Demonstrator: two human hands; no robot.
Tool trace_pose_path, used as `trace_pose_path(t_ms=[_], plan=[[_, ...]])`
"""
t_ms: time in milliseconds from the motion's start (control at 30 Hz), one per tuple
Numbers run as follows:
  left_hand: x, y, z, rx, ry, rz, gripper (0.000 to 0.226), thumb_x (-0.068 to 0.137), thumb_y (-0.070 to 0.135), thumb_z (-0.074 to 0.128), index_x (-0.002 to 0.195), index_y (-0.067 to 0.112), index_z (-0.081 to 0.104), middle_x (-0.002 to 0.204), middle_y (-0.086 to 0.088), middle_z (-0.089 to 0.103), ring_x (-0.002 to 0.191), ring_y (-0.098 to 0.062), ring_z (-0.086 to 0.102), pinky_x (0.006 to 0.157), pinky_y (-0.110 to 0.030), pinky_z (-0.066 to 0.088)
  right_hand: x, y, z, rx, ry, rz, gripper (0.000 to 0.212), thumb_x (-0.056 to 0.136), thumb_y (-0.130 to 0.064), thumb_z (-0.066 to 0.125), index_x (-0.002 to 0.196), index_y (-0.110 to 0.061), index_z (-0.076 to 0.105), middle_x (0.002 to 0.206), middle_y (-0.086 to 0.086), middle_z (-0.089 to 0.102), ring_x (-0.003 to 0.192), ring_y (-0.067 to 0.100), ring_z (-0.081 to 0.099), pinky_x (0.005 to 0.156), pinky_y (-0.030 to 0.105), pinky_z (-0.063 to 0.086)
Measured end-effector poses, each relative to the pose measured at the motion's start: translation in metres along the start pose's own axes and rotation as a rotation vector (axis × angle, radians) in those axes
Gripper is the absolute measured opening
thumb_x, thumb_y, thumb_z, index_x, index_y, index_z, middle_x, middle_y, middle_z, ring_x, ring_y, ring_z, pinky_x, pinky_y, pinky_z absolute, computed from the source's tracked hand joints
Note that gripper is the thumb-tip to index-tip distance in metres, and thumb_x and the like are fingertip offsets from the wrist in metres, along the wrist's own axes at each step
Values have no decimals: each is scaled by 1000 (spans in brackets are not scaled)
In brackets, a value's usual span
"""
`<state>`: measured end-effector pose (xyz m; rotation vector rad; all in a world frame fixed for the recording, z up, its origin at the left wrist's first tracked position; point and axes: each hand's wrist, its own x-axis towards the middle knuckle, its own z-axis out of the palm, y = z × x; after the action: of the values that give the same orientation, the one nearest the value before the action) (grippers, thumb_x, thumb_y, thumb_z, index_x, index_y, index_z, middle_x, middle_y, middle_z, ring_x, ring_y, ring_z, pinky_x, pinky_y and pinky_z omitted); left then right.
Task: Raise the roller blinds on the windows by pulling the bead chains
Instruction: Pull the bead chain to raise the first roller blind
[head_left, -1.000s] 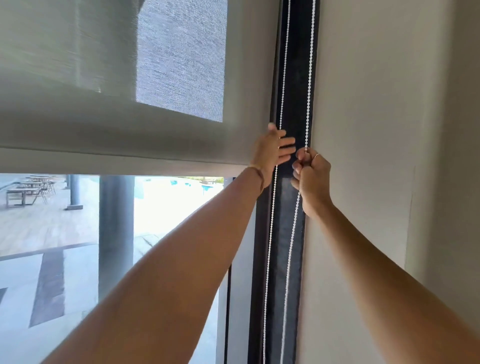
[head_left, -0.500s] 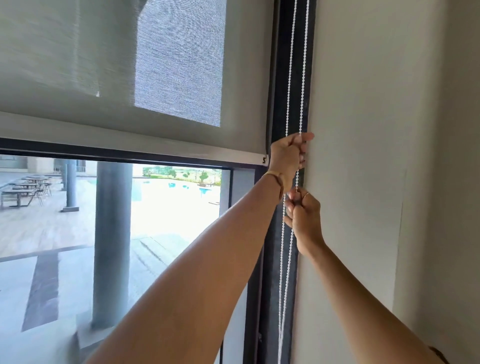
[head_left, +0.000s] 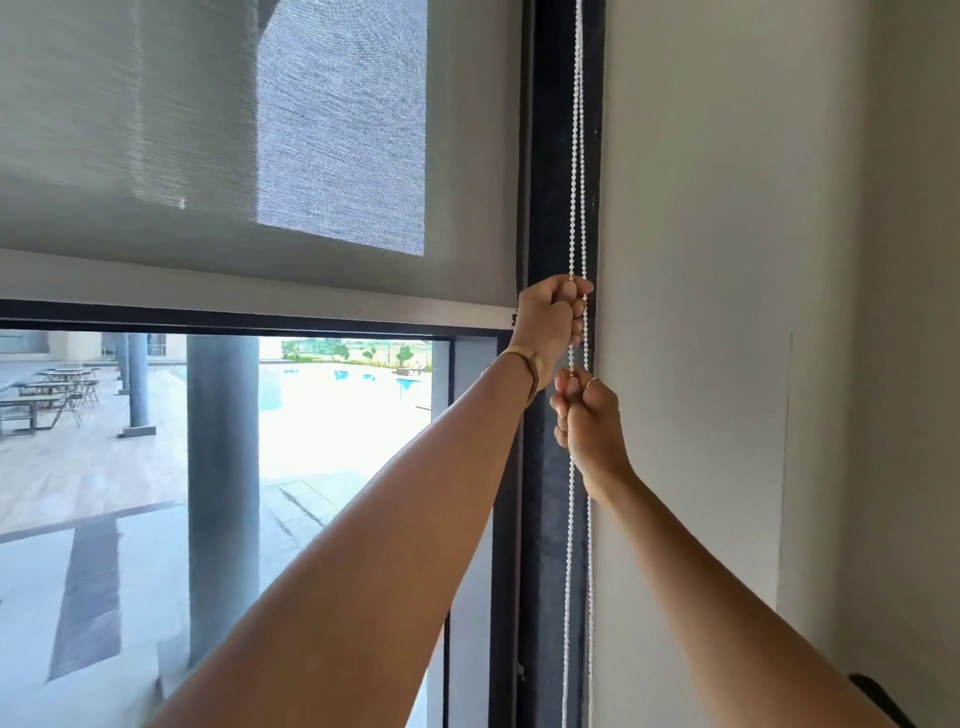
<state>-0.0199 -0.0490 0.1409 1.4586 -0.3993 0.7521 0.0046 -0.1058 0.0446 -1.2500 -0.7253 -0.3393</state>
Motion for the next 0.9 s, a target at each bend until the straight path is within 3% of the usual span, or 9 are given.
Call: trace_pose_path(t_ms=[133, 233, 367, 500, 700, 900], plan=[[-5, -7, -8, 78, 12, 4, 23, 97, 0, 36, 95, 2, 59, 68, -4, 52, 59, -14, 51, 60, -22, 52, 7, 1, -5, -63, -81, -10, 34, 99, -5, 26, 74, -12, 49, 60, 4, 42, 43, 6, 35, 41, 15, 28], [-4, -15, -15, 147, 67, -1, 20, 95, 2, 44, 96, 2, 64, 71, -3, 60, 62, -12, 56, 55, -15, 52, 14, 3, -4, -185, -69, -14, 32, 100, -13, 32, 79, -17, 56, 64, 1, 59, 55, 12, 56, 49, 16, 39], [1, -31, -25, 212, 142, -37, 16, 91, 6, 53, 98, 1, 66, 79, -6, 66, 64, -9, 61, 56, -13, 52, 18, 14, 0, -261, -107, 40, 30, 101, -19, 35, 81, -22, 56, 70, -1, 66, 62, 12, 61, 55, 21, 43], [6, -52, -31, 247, 172, -98, 14, 90, 6, 55, 98, 1, 65, 84, -11, 68, 66, -15, 62, 73, -28, 56, 15, 33, -5, -295, -179, 113, 27, 101, -19, 35, 83, -19, 56, 72, 0, 65, 64, 12, 58, 58, 24, 42], [0, -84, -34, 325, 171, -206, 12, 83, 1, 60, 94, 2, 66, 91, -18, 72, 72, -20, 67, 68, -29, 57, 8, 66, -23, -402, -206, 204, 23, 100, -17, 36, 90, -15, 58, 76, -2, 66, 67, 7, 61, 54, 12, 43], [-3, -99, -37, 354, 227, -250, 13, 79, -5, 64, 80, 8, 64, 94, -22, 72, 84, -32, 71, 75, -43, 60, 14, 79, -37, -452, -246, 256, 17, 98, -8, 38, 97, -9, 56, 104, 14, 68, 77, 6, 63, 51, 2, 42]])
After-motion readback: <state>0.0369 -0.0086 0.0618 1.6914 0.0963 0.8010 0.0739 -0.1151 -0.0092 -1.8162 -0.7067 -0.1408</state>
